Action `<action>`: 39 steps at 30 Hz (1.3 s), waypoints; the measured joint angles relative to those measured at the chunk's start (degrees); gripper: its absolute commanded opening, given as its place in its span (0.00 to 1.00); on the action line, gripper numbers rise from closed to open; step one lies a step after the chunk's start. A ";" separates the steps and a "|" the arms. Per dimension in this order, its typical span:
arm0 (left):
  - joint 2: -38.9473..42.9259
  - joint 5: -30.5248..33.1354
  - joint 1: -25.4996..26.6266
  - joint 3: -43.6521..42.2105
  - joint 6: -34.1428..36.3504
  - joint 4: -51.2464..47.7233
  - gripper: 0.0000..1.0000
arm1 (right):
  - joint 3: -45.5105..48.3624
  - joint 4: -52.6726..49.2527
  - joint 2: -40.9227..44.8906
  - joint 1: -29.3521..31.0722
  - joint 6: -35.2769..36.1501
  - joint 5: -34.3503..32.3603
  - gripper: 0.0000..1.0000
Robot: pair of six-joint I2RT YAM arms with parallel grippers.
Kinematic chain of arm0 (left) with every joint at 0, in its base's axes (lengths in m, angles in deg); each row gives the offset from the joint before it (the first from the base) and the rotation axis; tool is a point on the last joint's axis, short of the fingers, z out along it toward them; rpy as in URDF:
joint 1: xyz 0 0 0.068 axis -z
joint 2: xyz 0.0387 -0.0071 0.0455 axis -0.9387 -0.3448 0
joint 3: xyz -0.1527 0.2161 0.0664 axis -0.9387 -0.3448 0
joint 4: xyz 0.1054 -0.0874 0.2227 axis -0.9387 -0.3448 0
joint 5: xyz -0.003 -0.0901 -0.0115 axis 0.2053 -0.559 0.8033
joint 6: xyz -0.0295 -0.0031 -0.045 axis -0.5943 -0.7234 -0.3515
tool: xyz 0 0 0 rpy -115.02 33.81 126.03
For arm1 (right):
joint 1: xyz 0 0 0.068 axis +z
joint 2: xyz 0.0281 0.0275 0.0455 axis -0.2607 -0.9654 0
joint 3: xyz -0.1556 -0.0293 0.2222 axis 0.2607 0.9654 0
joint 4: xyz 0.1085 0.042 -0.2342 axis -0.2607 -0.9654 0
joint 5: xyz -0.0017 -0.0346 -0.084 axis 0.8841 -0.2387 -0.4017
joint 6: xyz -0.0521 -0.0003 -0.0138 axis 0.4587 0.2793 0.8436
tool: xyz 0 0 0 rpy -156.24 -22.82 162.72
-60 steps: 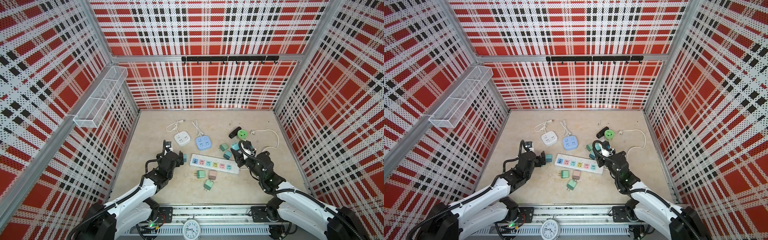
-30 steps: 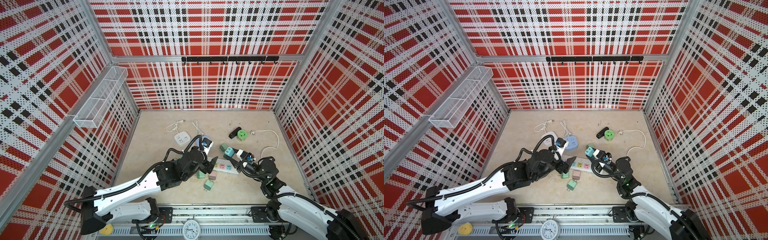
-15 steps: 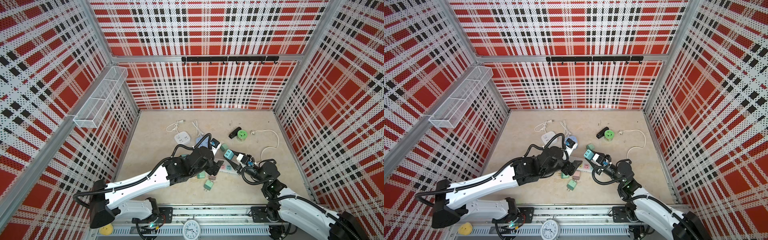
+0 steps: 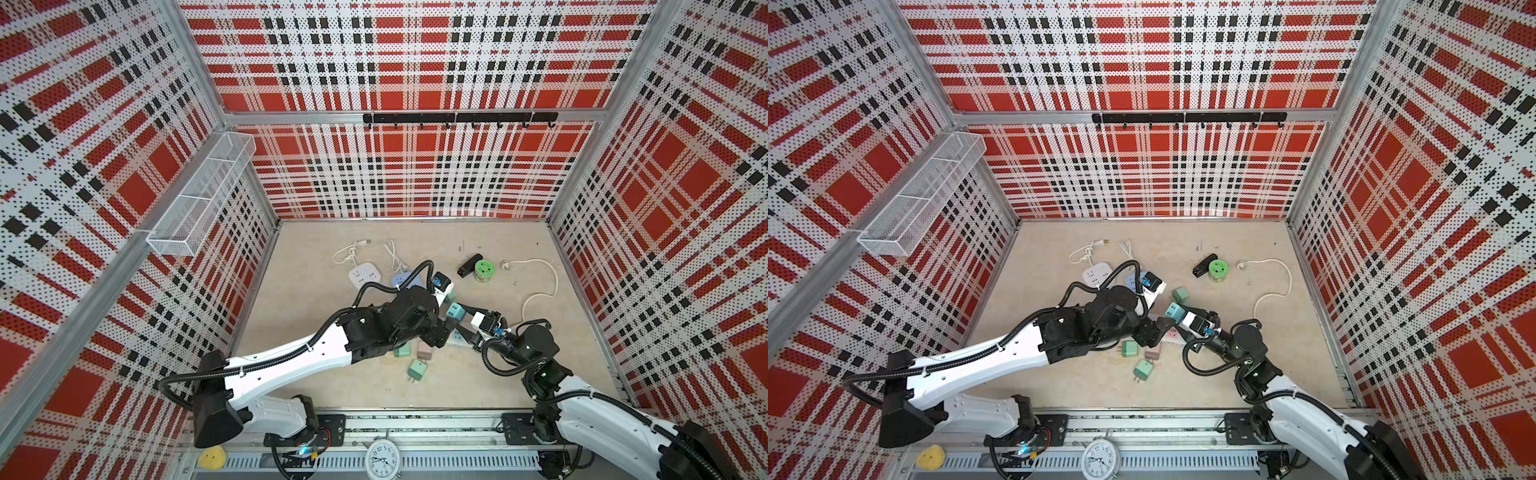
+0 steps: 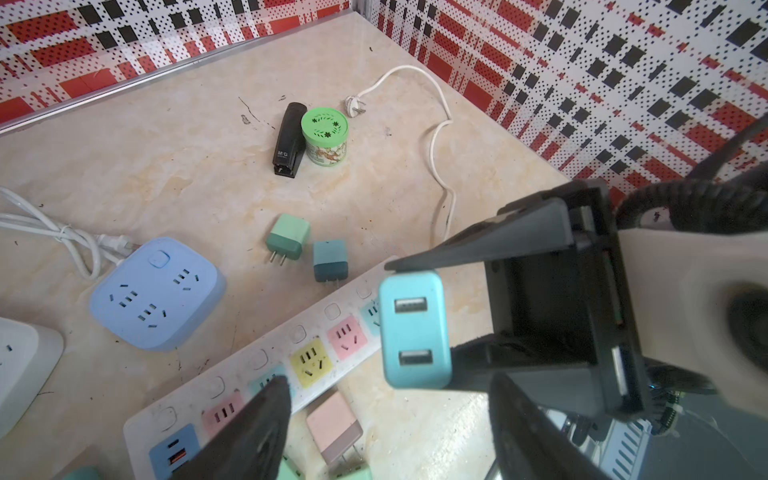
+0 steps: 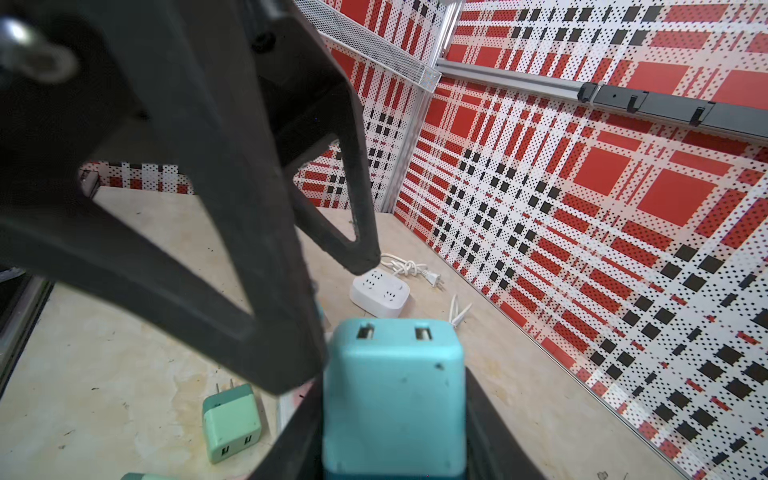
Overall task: Insert the plug
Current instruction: 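Close the left gripper on the teal adapter held by the right gripper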
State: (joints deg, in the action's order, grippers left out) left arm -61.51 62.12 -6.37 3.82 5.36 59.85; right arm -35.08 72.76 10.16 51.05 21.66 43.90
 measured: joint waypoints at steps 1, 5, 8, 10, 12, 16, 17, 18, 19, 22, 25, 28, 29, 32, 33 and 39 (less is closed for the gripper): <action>-0.55 -0.22 -0.09 0.39 -0.20 0.02 0.74 | 0.00 0.00 -0.02 0.11 0.17 0.04 0.07; -1.99 -0.68 -0.24 1.49 -0.63 0.09 0.67 | 0.02 0.02 -0.02 0.42 0.55 0.04 0.07; -2.75 -1.38 -0.44 1.84 -0.74 0.00 0.64 | 0.04 0.07 -0.02 0.66 0.72 0.02 0.07; -3.37 -1.86 -0.55 2.21 -0.79 0.02 0.64 | 0.07 0.15 -0.02 0.74 0.90 0.04 0.07; -3.78 -2.12 -0.55 2.32 -0.81 0.07 0.63 | 0.07 0.33 -0.02 0.90 1.03 0.00 0.07; -4.92 -2.97 -0.76 2.64 -0.92 0.00 0.60 | 0.09 0.39 -0.02 1.36 1.57 0.00 0.07; -5.38 -3.19 -0.76 3.04 -0.94 -0.02 0.57 | 0.09 0.39 -0.02 1.38 1.73 0.00 0.07; -5.92 -3.45 -0.76 3.52 -0.98 0.11 0.53 | 0.09 0.39 -0.02 1.38 1.88 -0.02 0.07; -6.27 -3.58 -0.76 3.85 -0.96 0.07 0.49 | 0.09 0.39 -0.02 1.38 1.97 -0.02 0.07; -7.10 -4.13 -0.76 4.26 -1.27 0.35 0.36 | 0.09 0.39 -0.02 1.38 2.03 -0.04 0.07; -7.50 -4.48 -0.79 4.33 -2.21 0.66 0.20 | 0.15 0.46 -0.02 1.44 2.51 -0.92 0.10; -7.63 -4.63 -0.94 4.79 -2.99 0.90 0.10 | 0.17 1.20 -0.02 1.44 2.99 -1.70 0.24; -7.63 -4.61 -0.96 4.83 -2.97 0.92 0.07 | 0.17 1.38 -0.02 1.44 3.04 -1.75 0.33; -7.63 -4.44 -0.98 4.90 -2.89 0.87 0.00 | 0.46 2.47 -0.33 1.49 2.99 -1.97 0.59; -7.63 -4.37 -0.98 4.90 -2.67 0.81 0.00 | 0.66 2.93 -0.44 1.49 3.10 -2.08 0.65; -6.40 -0.28 -1.03 4.87 -1.86 -0.61 0.00 | 1.90 4.37 -1.16 1.60 2.62 -3.21 1.00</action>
State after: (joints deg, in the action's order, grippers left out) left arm -67.91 61.84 -7.40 8.70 3.50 59.23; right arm -33.17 77.13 9.00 52.65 24.28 40.68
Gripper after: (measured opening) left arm 0.284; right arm 0.908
